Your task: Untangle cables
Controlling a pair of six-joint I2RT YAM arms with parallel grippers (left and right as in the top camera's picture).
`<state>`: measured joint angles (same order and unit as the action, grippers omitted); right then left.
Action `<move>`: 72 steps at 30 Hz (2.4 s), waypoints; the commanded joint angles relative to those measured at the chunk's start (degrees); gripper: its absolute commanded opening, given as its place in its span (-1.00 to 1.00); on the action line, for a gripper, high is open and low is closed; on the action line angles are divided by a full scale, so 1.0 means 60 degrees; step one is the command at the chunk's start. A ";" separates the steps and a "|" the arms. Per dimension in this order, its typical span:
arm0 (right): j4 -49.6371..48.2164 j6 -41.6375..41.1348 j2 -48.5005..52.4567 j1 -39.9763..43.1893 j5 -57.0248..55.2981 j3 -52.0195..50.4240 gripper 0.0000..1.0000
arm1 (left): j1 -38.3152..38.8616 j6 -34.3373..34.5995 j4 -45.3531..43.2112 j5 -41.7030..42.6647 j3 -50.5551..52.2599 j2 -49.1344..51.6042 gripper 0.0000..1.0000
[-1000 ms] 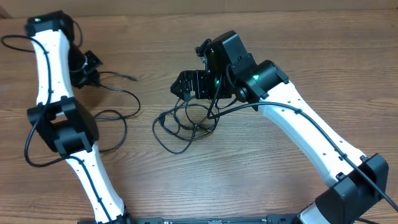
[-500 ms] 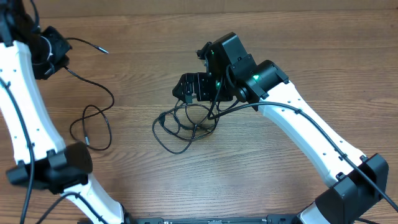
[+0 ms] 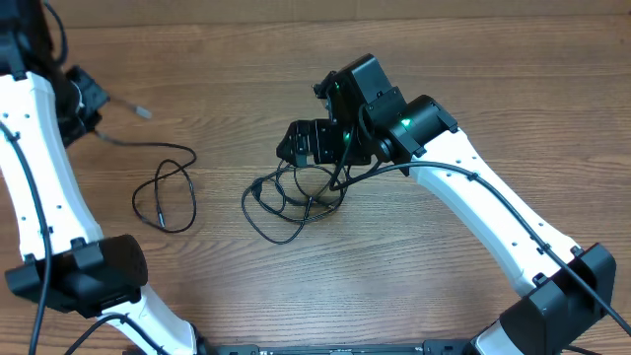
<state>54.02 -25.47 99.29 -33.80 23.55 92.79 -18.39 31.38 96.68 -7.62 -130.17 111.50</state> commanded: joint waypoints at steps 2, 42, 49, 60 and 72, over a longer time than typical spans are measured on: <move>0.0033 0.0036 0.0084 0.0018 -0.0066 0.0280 1.00 | -0.0324 0.1574 0.0022 -0.2076 0.0918 -0.0102 -0.92; 0.0120 0.0404 0.0084 0.0018 -0.0073 0.0277 1.00 | -0.2062 0.1843 -0.7318 0.4969 0.1115 -0.0102 -0.91; 0.0044 0.0401 0.0087 0.0018 -0.0069 0.0277 0.99 | -0.1647 0.1759 -0.5781 0.1902 0.1118 -0.0036 -0.92; -0.0047 0.0397 0.0087 0.0018 -0.0066 0.0277 0.99 | -0.0747 0.1490 -0.3413 0.1158 0.1198 0.0929 -0.91; 0.0102 0.0397 0.0087 0.0018 -0.0066 0.0277 1.00 | -0.0914 0.2492 -0.2357 0.0991 0.1198 0.2484 -0.91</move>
<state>54.87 -23.70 99.29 -33.78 23.55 92.79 -23.35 44.82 82.35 -0.73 -123.11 124.81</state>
